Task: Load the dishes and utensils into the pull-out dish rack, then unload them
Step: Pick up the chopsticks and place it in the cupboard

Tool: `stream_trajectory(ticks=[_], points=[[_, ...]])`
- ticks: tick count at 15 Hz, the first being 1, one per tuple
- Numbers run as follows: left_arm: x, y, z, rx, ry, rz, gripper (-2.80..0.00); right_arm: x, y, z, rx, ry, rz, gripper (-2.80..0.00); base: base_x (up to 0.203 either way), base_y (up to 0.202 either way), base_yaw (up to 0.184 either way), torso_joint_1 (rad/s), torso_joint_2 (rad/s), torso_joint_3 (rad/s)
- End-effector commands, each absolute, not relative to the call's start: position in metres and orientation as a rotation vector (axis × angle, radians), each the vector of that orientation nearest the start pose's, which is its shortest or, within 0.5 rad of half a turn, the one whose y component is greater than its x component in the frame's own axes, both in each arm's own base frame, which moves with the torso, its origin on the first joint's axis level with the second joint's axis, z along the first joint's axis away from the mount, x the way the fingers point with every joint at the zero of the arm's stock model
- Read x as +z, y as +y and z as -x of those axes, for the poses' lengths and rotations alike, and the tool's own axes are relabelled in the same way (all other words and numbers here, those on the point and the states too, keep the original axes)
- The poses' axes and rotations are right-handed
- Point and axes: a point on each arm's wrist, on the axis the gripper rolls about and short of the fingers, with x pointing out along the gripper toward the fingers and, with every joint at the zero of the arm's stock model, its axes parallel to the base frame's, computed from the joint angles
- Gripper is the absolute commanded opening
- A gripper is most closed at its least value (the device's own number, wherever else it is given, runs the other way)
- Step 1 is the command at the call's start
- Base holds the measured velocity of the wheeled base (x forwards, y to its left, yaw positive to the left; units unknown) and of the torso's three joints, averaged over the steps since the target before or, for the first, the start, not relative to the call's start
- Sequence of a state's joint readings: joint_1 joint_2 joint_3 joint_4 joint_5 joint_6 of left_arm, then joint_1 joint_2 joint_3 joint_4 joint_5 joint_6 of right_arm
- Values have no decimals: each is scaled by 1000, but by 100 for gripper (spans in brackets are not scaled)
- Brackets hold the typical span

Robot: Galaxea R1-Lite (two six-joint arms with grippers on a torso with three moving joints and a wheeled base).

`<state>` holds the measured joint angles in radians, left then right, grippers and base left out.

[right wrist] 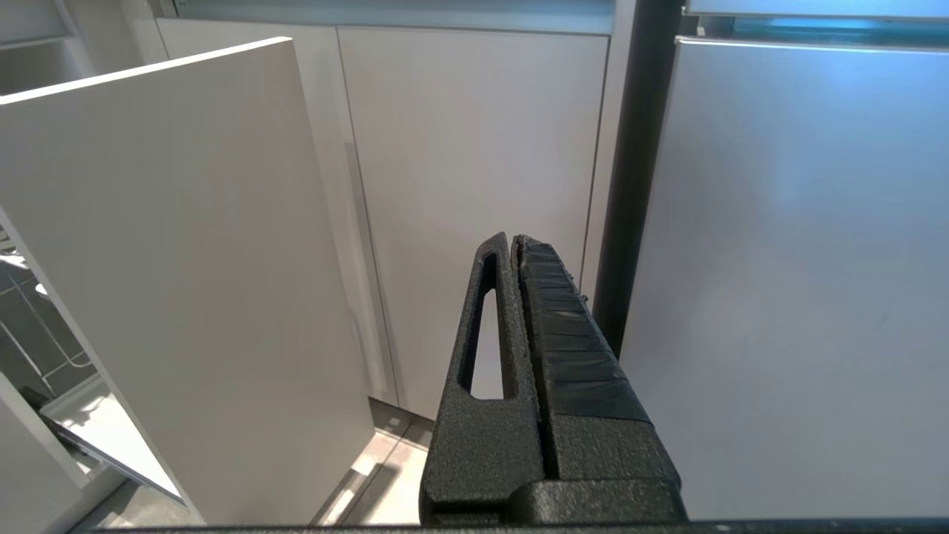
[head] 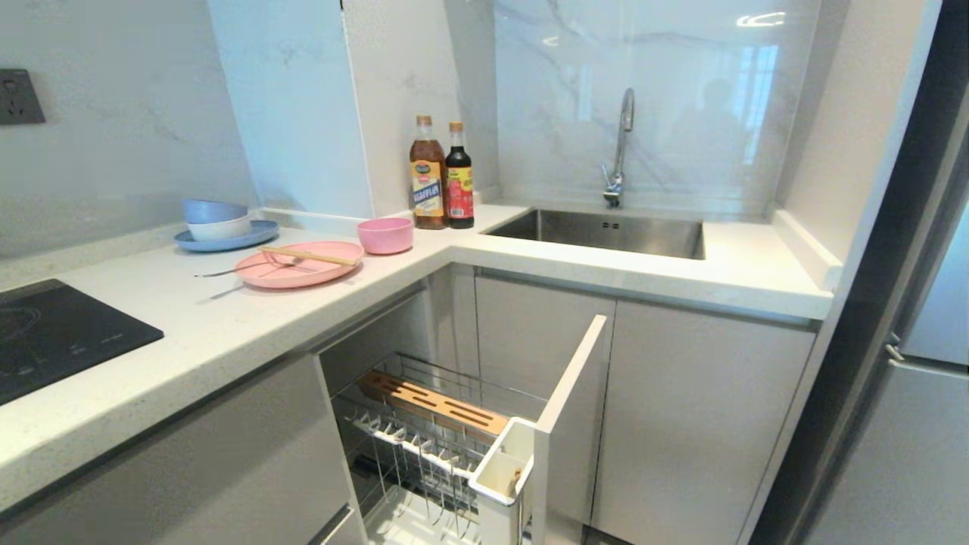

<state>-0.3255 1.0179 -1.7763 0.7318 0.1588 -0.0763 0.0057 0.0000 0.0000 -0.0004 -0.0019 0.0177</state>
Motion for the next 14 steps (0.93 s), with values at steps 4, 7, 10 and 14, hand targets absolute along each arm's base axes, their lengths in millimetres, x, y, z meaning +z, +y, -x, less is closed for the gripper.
stream_trajectory(ticks=[4, 7, 10, 14], points=[[317, 14, 117, -92, -191, 18, -280, 75, 0, 23, 3, 1, -17, -280, 0, 0, 0, 0, 0, 0], [230, 4, 105, -42, -155, -62, -280, 75, 0, 23, 4, 1, -17, -280, 0, 0, 0, 0, 0, 0], [165, 1, 67, 2, -119, -88, -280, 75, 0, 23, 4, 1, -17, -280, 0, 0, 0, 0, 0, 0], [95, 0, 26, 23, -101, -141, -280, 75, 0, 23, 5, 2, -18, -280, 0, 0, 0, 0, 0, 0]])
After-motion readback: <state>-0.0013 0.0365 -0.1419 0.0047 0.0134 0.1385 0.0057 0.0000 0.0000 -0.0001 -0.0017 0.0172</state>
